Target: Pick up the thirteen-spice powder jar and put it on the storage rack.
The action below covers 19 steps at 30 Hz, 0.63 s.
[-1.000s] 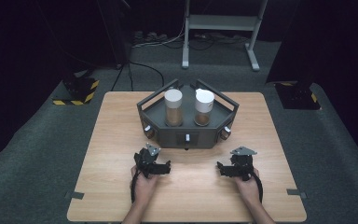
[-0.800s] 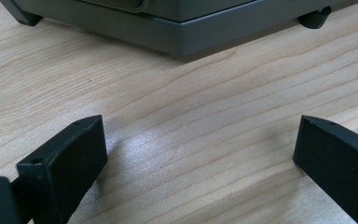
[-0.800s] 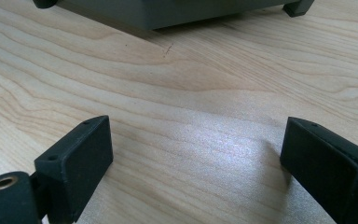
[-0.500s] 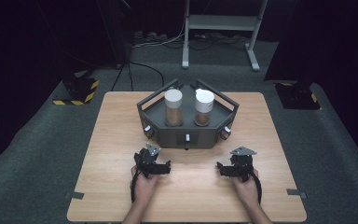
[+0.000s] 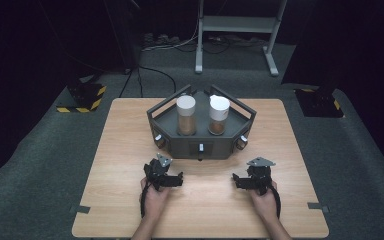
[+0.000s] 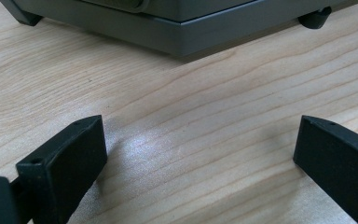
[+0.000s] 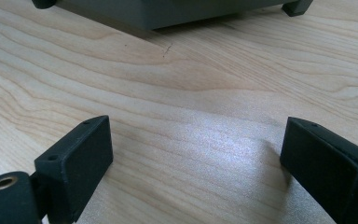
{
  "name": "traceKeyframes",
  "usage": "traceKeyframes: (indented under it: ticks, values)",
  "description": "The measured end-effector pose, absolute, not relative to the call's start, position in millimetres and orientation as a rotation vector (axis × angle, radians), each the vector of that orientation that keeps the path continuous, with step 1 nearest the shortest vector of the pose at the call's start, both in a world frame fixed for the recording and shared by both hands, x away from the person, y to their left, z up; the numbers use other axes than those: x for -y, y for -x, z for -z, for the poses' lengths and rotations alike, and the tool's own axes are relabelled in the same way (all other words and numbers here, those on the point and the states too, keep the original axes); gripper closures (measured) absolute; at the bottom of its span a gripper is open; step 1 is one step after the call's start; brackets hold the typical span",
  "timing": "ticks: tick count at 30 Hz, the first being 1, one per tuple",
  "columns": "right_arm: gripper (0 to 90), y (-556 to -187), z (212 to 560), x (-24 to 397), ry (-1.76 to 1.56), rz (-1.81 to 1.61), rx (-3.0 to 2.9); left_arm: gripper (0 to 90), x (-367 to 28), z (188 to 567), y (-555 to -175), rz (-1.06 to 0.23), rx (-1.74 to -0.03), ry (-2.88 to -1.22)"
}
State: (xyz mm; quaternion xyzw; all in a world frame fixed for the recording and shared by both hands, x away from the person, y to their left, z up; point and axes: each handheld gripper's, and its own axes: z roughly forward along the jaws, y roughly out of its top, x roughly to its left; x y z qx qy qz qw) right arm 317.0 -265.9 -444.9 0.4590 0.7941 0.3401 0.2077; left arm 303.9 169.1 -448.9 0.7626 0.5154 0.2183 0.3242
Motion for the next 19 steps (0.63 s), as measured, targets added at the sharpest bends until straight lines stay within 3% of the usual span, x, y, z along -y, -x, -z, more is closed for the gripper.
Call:
traceKeyframes:
  ticks: [19]
  values:
    - [8.5,-316.9,445.0,265.8,-1.277,-0.946,-2.210,2.6,-169.6,448.7,-304.2,-0.568,-1.351,-2.001]
